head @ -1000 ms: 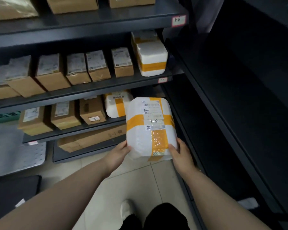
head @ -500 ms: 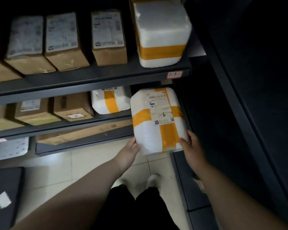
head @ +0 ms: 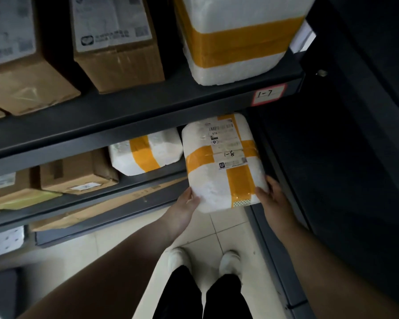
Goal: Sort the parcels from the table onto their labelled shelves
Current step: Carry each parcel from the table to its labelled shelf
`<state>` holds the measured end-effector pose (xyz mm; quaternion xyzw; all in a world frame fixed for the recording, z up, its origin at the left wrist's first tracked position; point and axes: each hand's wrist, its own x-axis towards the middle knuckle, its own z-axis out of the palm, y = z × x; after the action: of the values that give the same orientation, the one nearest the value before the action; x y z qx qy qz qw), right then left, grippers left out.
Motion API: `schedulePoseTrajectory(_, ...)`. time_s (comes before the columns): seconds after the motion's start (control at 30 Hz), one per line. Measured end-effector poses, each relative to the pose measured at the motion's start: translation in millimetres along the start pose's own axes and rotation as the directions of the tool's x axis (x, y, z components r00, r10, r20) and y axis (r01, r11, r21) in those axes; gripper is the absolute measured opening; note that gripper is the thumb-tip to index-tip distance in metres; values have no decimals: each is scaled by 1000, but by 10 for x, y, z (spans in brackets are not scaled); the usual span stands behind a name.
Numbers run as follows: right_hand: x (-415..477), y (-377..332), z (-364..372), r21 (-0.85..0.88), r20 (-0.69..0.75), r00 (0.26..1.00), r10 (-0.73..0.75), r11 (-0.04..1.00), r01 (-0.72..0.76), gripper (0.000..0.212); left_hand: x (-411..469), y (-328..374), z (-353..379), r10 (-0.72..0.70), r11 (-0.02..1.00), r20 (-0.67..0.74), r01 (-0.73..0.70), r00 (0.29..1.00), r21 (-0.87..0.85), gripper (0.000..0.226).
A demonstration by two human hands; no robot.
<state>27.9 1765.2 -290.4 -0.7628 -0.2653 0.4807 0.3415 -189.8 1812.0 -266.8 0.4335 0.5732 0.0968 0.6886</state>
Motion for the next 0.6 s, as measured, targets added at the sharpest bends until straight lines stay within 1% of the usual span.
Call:
schedulePoseTrajectory(0.07,86,-26,22,-20,12,1000,-21,1000,21,54,75,7,-30,5,1000,13,-5,1000,1,29)
schedulePoseTrajectory(0.1,121,-57,32,-40,18,999,-28,999,29,54,124,11,-37,7,1000,18,-7,1000,-5,29)
schedulePoseTrajectory(0.2,252,-122,59,-95,63,996,-56,994,62,53,264,25,-83,8,1000,4,-8,1000,-15,39)
schedulePoseTrajectory(0.3,360,-194,90,-167,99,989,-107,978,122,51,428,-26,-155,24,1000,-13,-24,1000,-8,41)
schedulePoseTrajectory(0.37,420,-218,101,-190,106,988,-116,972,135,53,495,-40,-180,-4,999,1,4,1000,36,54)
schedulePoseTrajectory(0.4,447,-216,105,-202,118,985,-126,968,148,54,498,-36,-178,-1,999,9,1,1000,38,56)
schedulePoseTrajectory(0.47,493,-208,110,-223,150,977,-150,958,181,55,444,-3,-154,14,1000,-7,-14,1000,-26,54)
schedulePoseTrajectory(0.5,511,-202,116,-239,161,974,-161,951,197,56,407,6,-136,13,998,-39,-15,999,-68,54)
schedulePoseTrajectory(0.53,525,-195,122,-256,162,972,-170,944,208,57,355,24,-117,21,997,-77,-27,997,-68,53)
schedulePoseTrajectory(0.57,529,-190,124,-267,157,971,-181,939,218,57,285,59,-91,42,999,-107,-41,993,14,52)
schedulePoseTrajectory(0.6,519,-191,128,-282,142,970,-195,932,229,57,211,91,-63,82,987,-125,-63,989,149,50)
